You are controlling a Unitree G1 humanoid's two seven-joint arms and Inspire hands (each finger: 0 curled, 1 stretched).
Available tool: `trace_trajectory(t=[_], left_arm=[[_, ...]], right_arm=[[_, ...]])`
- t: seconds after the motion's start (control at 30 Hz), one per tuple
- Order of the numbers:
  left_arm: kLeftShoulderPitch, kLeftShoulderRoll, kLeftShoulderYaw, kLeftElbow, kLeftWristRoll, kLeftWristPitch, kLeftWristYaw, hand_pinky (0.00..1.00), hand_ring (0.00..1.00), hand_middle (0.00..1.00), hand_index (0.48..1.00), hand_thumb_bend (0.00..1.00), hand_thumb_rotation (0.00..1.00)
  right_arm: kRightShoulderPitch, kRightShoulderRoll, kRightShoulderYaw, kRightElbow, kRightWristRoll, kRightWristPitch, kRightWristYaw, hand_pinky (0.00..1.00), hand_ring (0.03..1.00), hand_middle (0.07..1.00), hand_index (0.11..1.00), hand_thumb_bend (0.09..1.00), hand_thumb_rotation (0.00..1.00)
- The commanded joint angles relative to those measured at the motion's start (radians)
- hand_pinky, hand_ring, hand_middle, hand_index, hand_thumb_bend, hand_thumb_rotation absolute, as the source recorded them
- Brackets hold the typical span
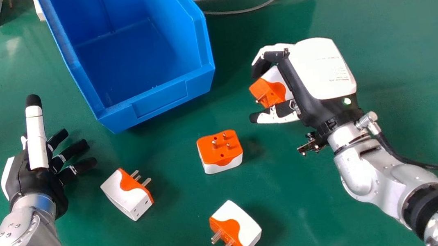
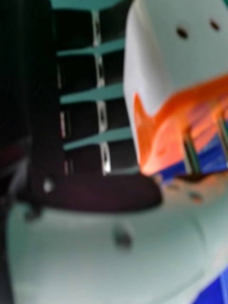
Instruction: Pick all objects and put in blue box
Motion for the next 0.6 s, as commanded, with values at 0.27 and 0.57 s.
trace_trajectory(t=[0.27, 0.57], left_arm=[[0.013, -0.008, -0.004, 0.011, 0.007, 0.011, 0.008, 0.64, 0.75, 0.89, 0.985, 0.84, 0.91], [0.004, -0.009, -0.007, 0.041, 0.009, -0.007, 0.006, 0.64, 0.75, 0.89, 0.984, 0.84, 0.91]], right_arm=[[-0.047, -0.018, 0.072, 0.054, -0.152, -0.171, -0.467, 0.39, 0.440, 0.506, 0.485, 0.502, 0.00], [-0.047, -0.020, 0.075, 0.072, -0.161, -0.195, -0.500, 0.39, 0.444, 0.512, 0.480, 0.502, 0.00]])
